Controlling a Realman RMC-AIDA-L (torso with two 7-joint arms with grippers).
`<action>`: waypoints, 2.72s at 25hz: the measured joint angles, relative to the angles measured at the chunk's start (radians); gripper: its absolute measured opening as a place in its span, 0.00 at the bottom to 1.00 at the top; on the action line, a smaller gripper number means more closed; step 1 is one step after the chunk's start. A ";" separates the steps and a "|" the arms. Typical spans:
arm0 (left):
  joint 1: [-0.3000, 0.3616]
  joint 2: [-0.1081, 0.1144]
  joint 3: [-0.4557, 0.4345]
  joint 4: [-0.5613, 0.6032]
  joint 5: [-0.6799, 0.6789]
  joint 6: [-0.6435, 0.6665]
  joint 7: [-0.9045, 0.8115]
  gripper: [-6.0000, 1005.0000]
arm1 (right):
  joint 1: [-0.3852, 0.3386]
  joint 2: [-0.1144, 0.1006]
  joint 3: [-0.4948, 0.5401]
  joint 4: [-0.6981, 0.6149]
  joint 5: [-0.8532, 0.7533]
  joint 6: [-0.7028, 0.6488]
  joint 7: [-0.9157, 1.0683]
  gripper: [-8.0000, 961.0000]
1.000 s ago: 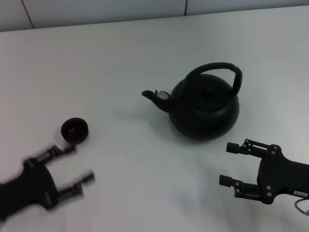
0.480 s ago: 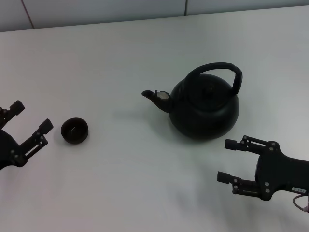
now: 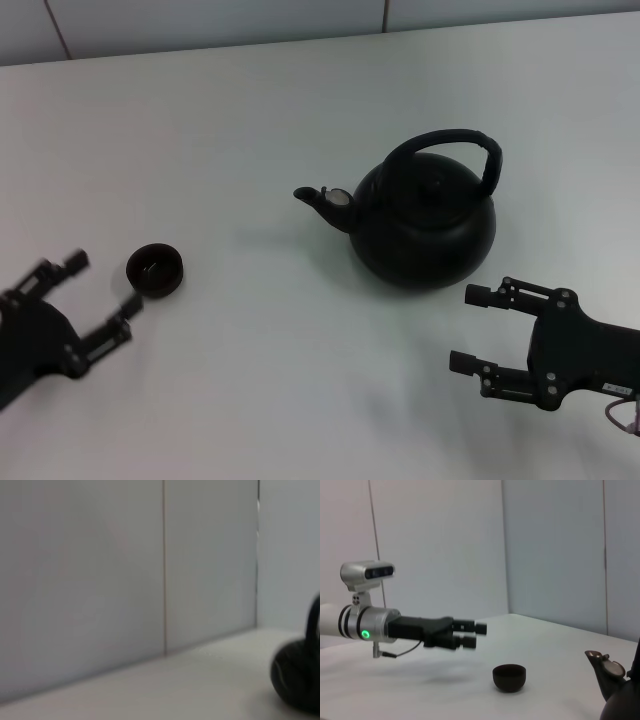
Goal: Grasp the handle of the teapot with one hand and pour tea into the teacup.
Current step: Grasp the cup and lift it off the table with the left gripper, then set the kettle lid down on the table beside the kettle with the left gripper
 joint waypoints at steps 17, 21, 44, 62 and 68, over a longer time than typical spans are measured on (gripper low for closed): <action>-0.039 -0.002 0.151 -0.008 -0.004 -0.192 -0.004 0.79 | 0.006 -0.002 0.000 -0.005 0.000 0.002 0.000 0.77; -0.075 -0.003 0.151 -0.038 -0.004 -0.228 -0.005 0.79 | 0.006 -0.002 0.000 -0.005 0.000 -0.002 0.000 0.77; -0.156 -0.003 0.151 -0.081 -0.004 -0.315 -0.007 0.79 | 0.020 -0.002 0.002 -0.006 0.000 -0.005 0.000 0.77; -0.197 -0.006 0.157 -0.099 0.001 -0.257 -0.008 0.69 | 0.031 -0.002 0.002 -0.006 0.002 0.001 0.001 0.77; -0.303 -0.009 0.175 -0.181 0.003 -0.268 0.001 0.69 | 0.033 -0.002 0.001 -0.006 0.002 0.002 0.002 0.77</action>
